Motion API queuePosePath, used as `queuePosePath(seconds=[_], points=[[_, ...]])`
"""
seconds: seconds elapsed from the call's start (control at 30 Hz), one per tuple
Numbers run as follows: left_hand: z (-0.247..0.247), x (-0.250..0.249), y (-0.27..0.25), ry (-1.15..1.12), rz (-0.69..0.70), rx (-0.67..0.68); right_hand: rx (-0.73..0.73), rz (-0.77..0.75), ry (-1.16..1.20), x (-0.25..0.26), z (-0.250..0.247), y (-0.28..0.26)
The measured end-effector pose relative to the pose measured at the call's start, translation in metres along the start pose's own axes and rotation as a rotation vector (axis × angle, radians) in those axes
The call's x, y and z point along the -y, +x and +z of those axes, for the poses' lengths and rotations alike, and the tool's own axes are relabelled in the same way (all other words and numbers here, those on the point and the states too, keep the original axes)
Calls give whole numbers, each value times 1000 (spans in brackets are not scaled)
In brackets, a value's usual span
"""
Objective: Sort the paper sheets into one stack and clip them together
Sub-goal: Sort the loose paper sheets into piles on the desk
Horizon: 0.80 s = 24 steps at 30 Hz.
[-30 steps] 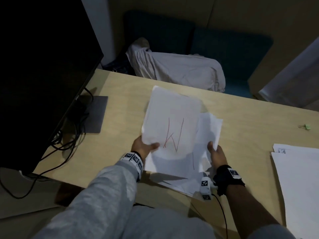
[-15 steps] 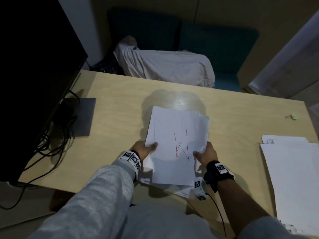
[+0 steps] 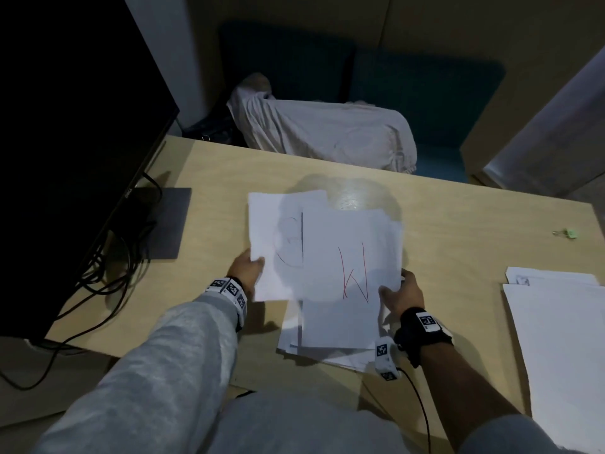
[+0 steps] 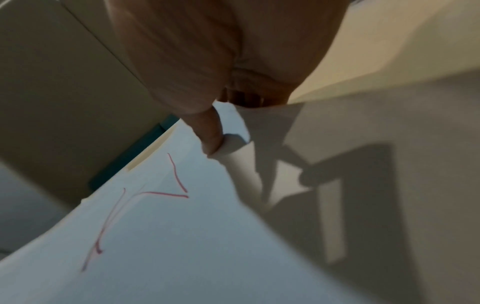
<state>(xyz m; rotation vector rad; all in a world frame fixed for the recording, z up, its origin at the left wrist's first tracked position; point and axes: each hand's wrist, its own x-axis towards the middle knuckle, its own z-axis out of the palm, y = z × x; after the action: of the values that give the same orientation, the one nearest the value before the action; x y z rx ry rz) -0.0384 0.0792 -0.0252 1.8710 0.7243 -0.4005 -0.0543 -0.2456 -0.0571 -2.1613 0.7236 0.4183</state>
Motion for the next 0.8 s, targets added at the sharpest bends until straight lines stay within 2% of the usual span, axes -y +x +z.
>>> queuePosePath(seconds=[0.1,0.2,0.3,0.37,0.57,0.63,0.7,0.8], points=[[18,4,-11,2,-45,196,-88,-92,-85,-1,2,0],[42,5,-25,-89,10,203,-90,-211,-419,-1,5,-4],[63,4,-34,42,148,179,-49,-271,-551,-5,7,-4],[67,-3,-34,15,175,107,-28,-259,-541,-7,6,-3],[28,-23,-12,-119,163,-298,26,-370,-784,-15,1,-4],[15,-35,-6,-212,192,-351,41,-431,-834,-15,2,-7],[12,-50,-5,-298,245,-306,16,-466,-817,-11,4,-9],[19,-72,-12,-376,338,-212,-123,-400,-434,1,2,-5]])
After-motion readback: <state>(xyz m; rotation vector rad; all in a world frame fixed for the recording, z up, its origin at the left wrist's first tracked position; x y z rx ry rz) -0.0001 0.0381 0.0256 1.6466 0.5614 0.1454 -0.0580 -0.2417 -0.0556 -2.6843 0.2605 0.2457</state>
